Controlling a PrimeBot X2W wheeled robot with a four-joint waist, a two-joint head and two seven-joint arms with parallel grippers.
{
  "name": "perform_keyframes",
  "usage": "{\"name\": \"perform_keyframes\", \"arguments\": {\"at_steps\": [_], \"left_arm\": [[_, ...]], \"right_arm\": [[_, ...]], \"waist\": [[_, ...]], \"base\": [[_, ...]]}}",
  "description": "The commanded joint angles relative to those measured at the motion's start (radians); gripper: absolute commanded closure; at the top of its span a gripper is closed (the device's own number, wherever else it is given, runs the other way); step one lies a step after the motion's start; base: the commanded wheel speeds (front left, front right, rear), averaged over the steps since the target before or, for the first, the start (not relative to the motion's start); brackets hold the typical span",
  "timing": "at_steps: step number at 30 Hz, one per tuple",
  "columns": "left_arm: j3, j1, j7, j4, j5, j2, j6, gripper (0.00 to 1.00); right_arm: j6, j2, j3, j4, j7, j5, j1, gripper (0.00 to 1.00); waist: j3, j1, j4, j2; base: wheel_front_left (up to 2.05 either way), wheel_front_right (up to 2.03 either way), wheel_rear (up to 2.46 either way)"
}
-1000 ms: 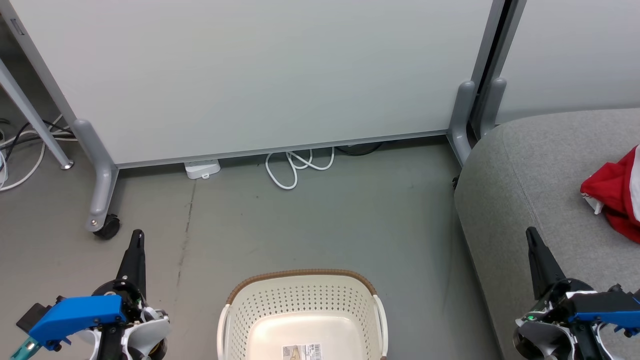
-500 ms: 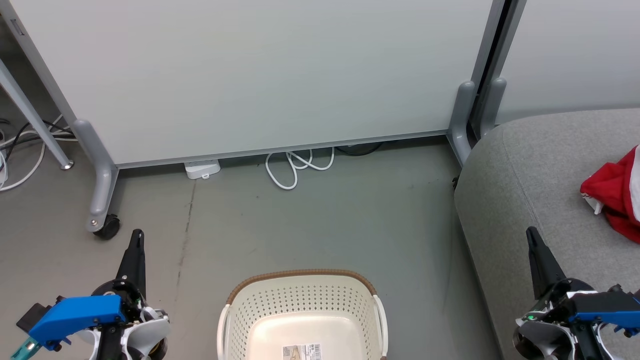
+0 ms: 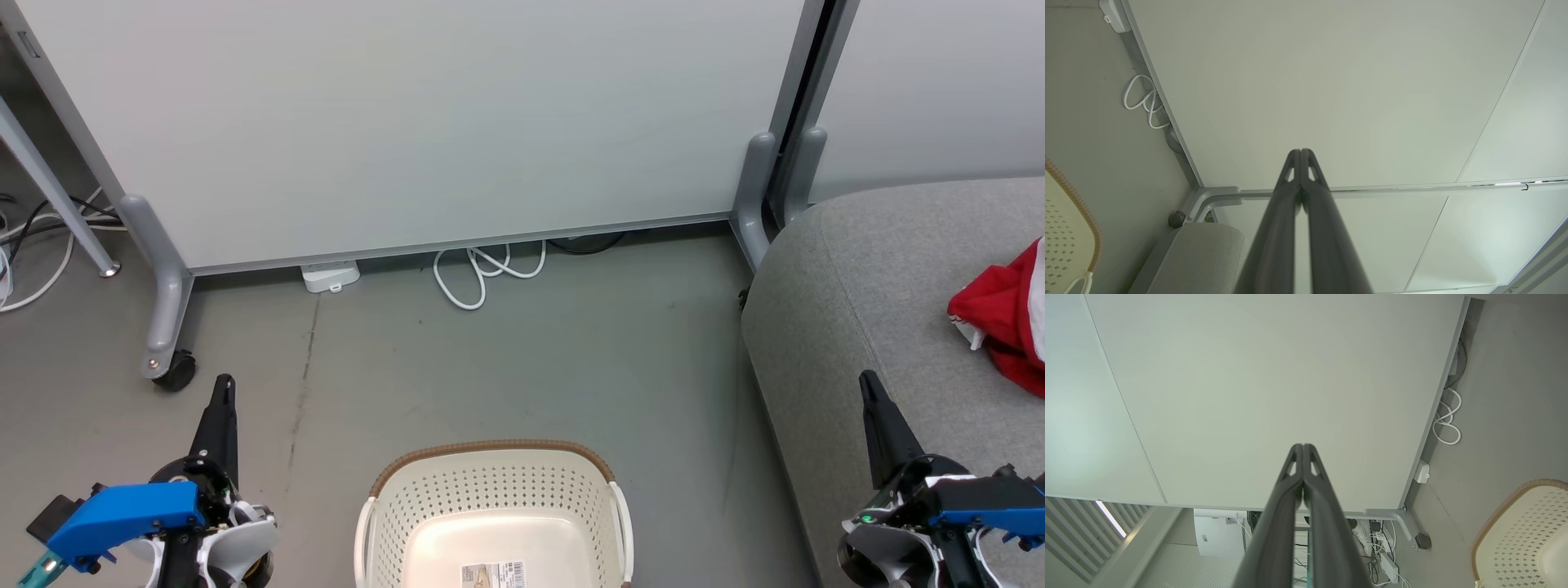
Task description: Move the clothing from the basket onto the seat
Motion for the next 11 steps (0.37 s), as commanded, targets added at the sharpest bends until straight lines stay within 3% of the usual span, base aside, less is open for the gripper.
{"name": "perform_keyframes", "arguments": {"at_steps": [1,11], "left_arm": [[0.003,-0.012,0.004,-0.004,-0.002,-0.001,-0.004,1.00],[0.003,-0.012,0.004,-0.004,-0.002,-0.001,-0.004,1.00]], "right_arm": [[0.000,-0.001,-0.002,-0.003,0.005,0.002,-0.012,1.00],[0.000,-0.001,-0.002,-0.003,0.005,0.002,-0.012,1.00]], "waist": [[0.000,0.0000,0.000,0.0000],[0.000,0.0000,0.000,0.0000]], "base": [[0.00,0.00,0.00],[0.00,0.00,0.00]]}}
